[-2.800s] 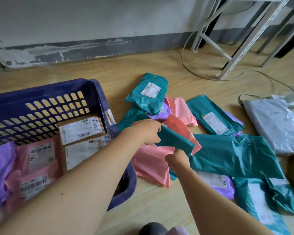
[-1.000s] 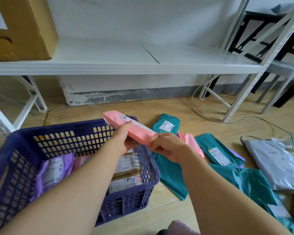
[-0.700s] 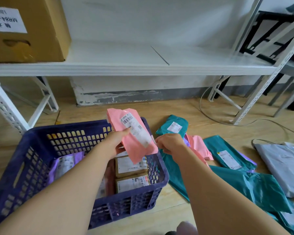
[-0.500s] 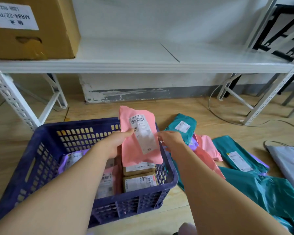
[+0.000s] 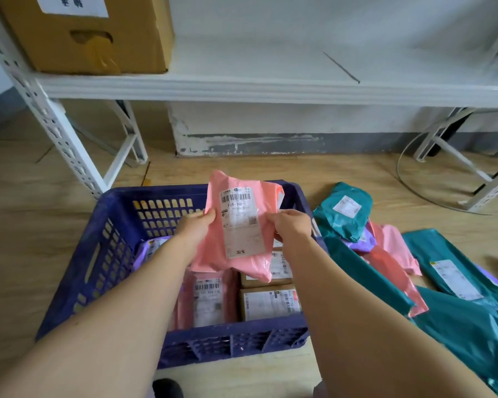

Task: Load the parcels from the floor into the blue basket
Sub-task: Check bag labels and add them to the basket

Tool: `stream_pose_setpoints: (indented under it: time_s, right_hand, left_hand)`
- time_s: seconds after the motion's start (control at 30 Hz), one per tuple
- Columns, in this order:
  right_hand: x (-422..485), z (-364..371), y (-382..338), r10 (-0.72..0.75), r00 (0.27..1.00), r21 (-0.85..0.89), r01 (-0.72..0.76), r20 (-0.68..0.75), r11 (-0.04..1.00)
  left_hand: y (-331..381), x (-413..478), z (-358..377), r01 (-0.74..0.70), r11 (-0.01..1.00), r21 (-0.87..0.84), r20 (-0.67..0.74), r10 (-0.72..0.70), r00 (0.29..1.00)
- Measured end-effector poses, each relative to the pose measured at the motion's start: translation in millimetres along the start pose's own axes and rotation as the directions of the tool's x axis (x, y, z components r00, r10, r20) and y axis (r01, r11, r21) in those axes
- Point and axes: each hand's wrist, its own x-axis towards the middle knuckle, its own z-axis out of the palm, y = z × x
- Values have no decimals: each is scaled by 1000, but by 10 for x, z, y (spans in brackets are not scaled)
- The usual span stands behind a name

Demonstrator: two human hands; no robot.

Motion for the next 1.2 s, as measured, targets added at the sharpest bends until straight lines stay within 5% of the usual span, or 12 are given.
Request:
stream_pose_setpoints:
  time_s: [0.23, 0.43, 0.63, 0.83, 1.07, 1.2]
  right_hand:
    - [59, 370, 141, -30, 996, -120, 40, 85, 992]
    - [167, 659, 287, 230, 916, -343, -112, 328, 933]
    - [415, 885, 541, 130, 957, -534, 30, 259, 845]
    - [592, 1076, 807, 108, 961, -649, 87, 254, 756]
    - [709, 1189, 941, -77, 956, -764, 274, 283, 585]
    - [728, 1221, 1006, -149, 865, -770, 495, 479, 402]
  left_hand:
    - [-178, 239, -342, 22, 1000, 8, -175, -20, 984]
    - [-407, 562, -412, 83, 997, -1, -204, -82, 976]
    - [-686, 894, -321, 173, 981, 91, -256, -145, 956]
    - [-1010, 1165, -276, 236, 903, 359, -279, -137, 950]
    - [-1225, 1319, -235, 172, 821, 545, -260, -30, 965]
    - [-1266, 1355, -221, 14, 784, 621, -193, 136, 972]
